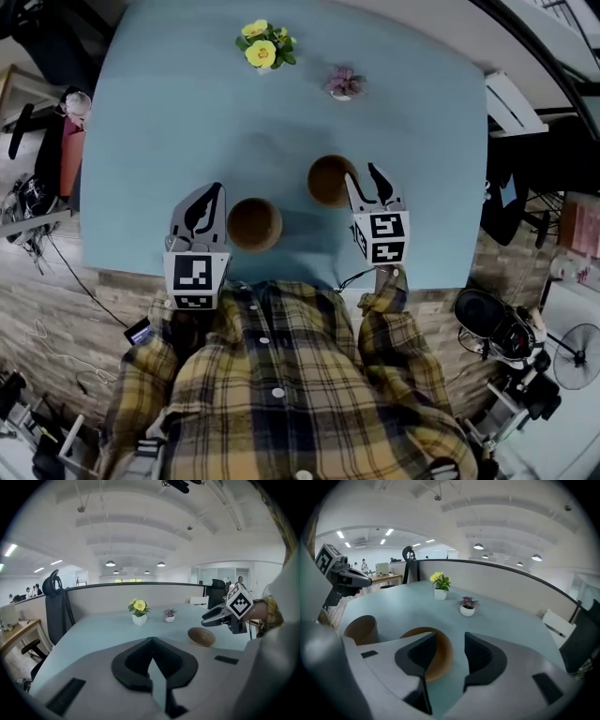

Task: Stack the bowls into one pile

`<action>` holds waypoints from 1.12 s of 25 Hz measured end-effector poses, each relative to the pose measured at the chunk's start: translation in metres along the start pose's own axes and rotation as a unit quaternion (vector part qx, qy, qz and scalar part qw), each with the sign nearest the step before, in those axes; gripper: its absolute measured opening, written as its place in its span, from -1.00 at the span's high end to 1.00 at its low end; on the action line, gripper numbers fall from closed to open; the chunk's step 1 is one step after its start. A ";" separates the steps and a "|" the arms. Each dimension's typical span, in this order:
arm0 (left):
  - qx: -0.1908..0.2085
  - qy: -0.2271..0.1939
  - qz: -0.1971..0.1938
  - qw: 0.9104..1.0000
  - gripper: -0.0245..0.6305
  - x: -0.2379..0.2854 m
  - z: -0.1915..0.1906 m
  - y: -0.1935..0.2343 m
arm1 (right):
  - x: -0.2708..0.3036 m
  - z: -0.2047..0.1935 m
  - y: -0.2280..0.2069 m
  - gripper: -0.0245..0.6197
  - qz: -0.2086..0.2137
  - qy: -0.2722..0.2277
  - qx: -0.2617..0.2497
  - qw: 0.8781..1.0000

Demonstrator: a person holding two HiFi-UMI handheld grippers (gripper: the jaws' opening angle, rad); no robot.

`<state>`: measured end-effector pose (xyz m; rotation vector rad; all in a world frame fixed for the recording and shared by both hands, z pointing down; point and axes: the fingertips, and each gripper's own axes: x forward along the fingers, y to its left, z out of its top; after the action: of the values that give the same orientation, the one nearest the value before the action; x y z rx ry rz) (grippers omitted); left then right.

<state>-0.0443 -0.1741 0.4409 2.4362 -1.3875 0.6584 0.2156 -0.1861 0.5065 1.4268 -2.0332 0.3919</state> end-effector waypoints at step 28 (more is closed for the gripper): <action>-0.010 0.032 -0.004 0.999 0.95 0.017 -0.016 0.002 | 0.043 -0.058 0.005 0.43 0.047 0.088 0.077 0.992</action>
<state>-0.0429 -0.1808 0.4633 2.3813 -1.3533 0.7106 0.2196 -0.1836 0.5788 1.3363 -1.9662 0.7024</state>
